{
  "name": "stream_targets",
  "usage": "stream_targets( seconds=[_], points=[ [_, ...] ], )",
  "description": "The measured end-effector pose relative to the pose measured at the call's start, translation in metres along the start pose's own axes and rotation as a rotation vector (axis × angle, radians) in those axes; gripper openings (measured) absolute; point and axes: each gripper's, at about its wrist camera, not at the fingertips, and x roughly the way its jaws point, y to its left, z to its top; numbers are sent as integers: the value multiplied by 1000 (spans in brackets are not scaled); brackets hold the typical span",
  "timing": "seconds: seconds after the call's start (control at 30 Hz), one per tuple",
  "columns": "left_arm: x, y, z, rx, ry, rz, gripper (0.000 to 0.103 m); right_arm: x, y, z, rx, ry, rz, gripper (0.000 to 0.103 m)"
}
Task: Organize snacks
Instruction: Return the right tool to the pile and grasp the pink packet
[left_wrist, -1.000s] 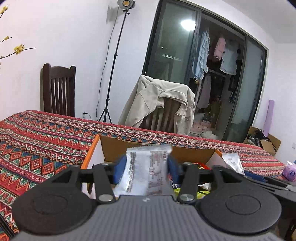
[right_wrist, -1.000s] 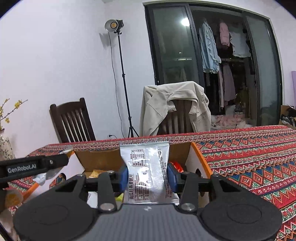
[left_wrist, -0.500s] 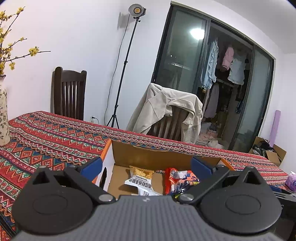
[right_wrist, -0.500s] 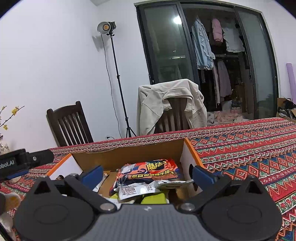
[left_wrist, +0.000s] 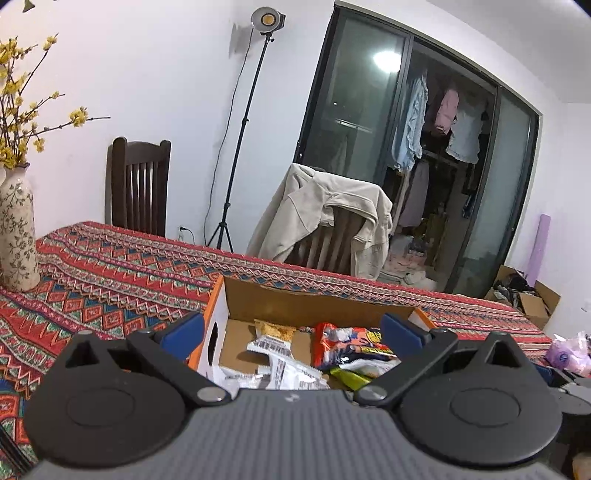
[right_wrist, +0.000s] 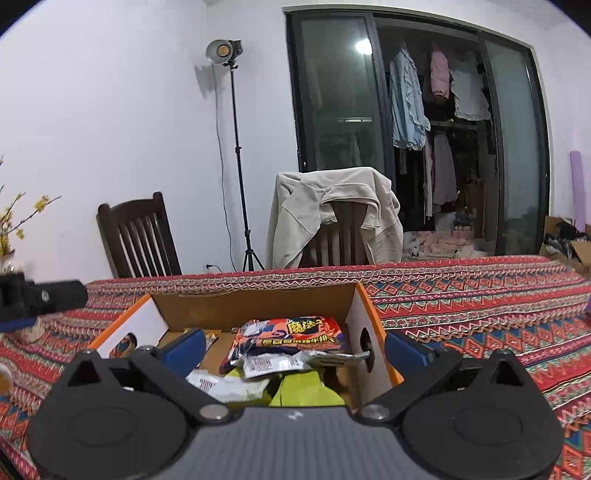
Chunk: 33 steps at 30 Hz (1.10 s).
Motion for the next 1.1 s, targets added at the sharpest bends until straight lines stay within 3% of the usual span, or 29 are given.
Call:
stream_targets(
  seconds=[0.4, 0.63, 1.1],
  points=[
    [-28, 35, -44, 55, 101, 41, 103, -24, 1, -43, -51, 120, 20, 103],
    [-34, 65, -75, 9, 154, 61, 103, -26, 2, -72, -39, 213, 60, 103],
    [-34, 72, -85, -21, 124, 39, 103, -11, 29, -81, -97, 301, 37, 103]
  ],
)
